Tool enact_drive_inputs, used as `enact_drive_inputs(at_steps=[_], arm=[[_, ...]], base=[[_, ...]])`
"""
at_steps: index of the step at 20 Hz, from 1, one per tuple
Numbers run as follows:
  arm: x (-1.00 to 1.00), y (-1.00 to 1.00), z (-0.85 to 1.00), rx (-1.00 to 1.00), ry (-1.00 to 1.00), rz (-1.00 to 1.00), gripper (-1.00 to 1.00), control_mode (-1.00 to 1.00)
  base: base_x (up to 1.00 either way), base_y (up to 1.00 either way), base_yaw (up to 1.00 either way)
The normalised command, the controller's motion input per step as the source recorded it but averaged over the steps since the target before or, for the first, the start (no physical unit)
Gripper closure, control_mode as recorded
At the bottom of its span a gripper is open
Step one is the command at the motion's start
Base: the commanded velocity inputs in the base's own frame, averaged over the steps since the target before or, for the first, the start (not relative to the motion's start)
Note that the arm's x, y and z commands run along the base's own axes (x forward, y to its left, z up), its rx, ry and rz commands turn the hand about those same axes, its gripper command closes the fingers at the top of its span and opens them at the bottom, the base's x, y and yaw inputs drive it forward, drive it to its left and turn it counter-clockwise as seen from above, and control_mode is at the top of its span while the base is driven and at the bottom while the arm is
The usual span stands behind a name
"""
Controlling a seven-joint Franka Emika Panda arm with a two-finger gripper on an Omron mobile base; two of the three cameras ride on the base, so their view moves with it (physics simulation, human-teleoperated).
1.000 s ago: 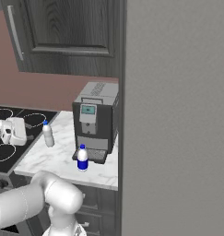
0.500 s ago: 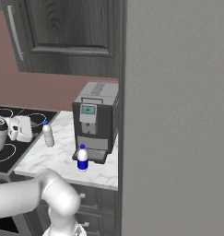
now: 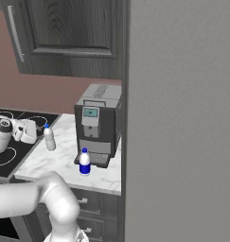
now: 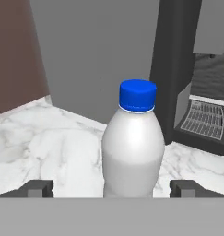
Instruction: Take the bottled waters from the counter and place them in the freezer to freeze. Close the freezer door after placing the bottles.
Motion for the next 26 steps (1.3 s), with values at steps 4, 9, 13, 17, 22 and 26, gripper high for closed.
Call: enact_drive_inputs(at_steps=[4,9,13,17,22,26], arm=[[0.00,0.00,-0.12,0.00,0.02,-0.02,-1.00,-1.00],[0.00,-0.06,-0.07,-0.01,0.02,-0.04,-1.00,-1.00],[0.00,-0.19,-0.02,-0.01,0.03,-0.04,-1.00,-1.00],[0.01,-0.18,-0.01,0.00,0.01,-0.03,-1.00,-1.00],[0.06,-0.17,-0.02,0.00,0.02,-0.02,-1.00,-1.00],[0.03,-0.17,-0.02,0.00,0.02,-0.02,-1.00,-1.00]], base=[[0.00,0.00,0.00],[0.00,0.00,0.00],[0.00,0.00,0.00],[0.00,0.00,0.00],[0.00,0.00,0.00],[0.00,0.00,0.00]])
